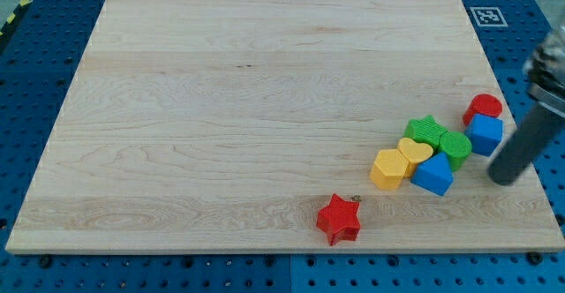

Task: Place the red circle above the red star

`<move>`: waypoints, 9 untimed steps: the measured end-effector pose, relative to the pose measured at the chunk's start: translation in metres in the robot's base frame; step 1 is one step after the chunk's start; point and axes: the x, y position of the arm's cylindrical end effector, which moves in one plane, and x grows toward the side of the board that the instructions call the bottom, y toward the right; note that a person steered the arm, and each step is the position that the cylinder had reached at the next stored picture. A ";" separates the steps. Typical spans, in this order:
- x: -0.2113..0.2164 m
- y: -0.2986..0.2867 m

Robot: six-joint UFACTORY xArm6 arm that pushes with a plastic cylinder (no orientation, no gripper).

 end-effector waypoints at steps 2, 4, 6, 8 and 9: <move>-0.055 0.056; -0.090 0.047; -0.116 -0.025; -0.117 -0.095; -0.117 -0.141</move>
